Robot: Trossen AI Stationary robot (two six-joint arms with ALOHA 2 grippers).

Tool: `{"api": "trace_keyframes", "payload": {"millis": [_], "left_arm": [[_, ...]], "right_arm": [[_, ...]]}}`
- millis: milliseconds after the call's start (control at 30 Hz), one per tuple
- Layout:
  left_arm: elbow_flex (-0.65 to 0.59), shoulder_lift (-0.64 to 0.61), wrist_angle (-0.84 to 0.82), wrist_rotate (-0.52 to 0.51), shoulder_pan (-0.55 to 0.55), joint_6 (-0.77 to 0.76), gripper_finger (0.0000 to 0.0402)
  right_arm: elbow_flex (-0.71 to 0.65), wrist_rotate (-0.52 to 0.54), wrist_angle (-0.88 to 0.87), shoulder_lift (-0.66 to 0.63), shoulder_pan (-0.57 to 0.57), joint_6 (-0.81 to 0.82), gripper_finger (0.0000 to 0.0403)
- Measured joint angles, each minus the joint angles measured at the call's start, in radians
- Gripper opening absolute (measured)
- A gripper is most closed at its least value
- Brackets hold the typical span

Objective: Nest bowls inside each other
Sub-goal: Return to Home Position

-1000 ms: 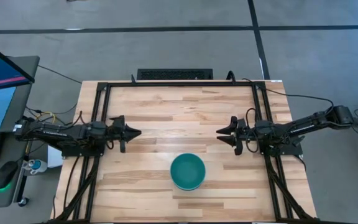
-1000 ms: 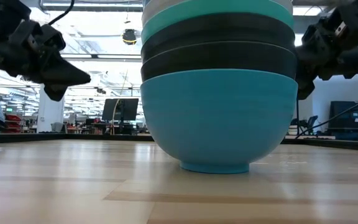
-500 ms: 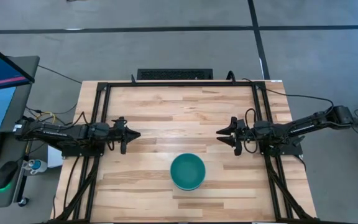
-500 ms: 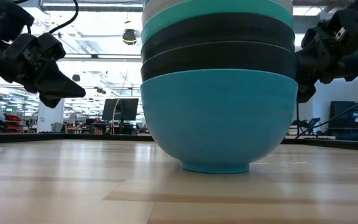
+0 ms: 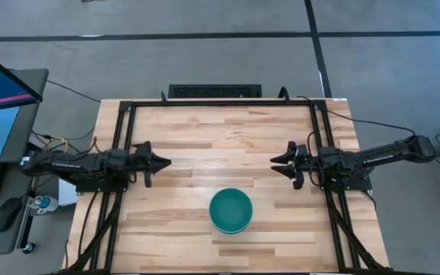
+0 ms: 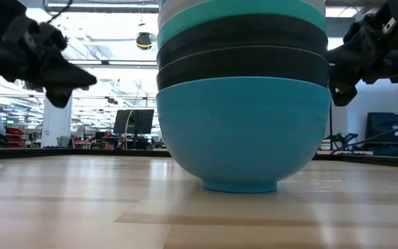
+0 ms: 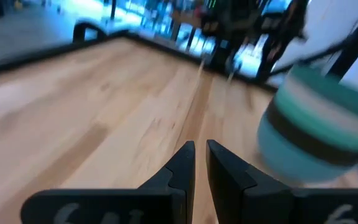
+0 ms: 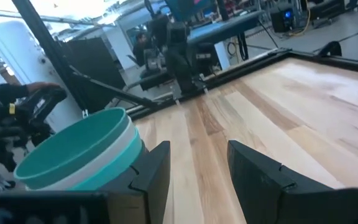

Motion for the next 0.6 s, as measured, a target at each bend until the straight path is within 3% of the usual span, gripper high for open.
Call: {"api": "trace_keyframes", "payload": {"millis": [233, 600], "left_arm": [[0.000, -0.159, 0.000, 0.000, 0.000, 0.000, 0.0031], [0.000, -0.233, 0.000, 0.000, 0.000, 0.000, 0.0031]], "right_arm": [[0.000, 0.000, -0.141, -0.149, 0.000, 0.000, 0.0182], [0.000, 0.000, -0.291, -0.379, 0.000, 0.000, 0.0182]]}}
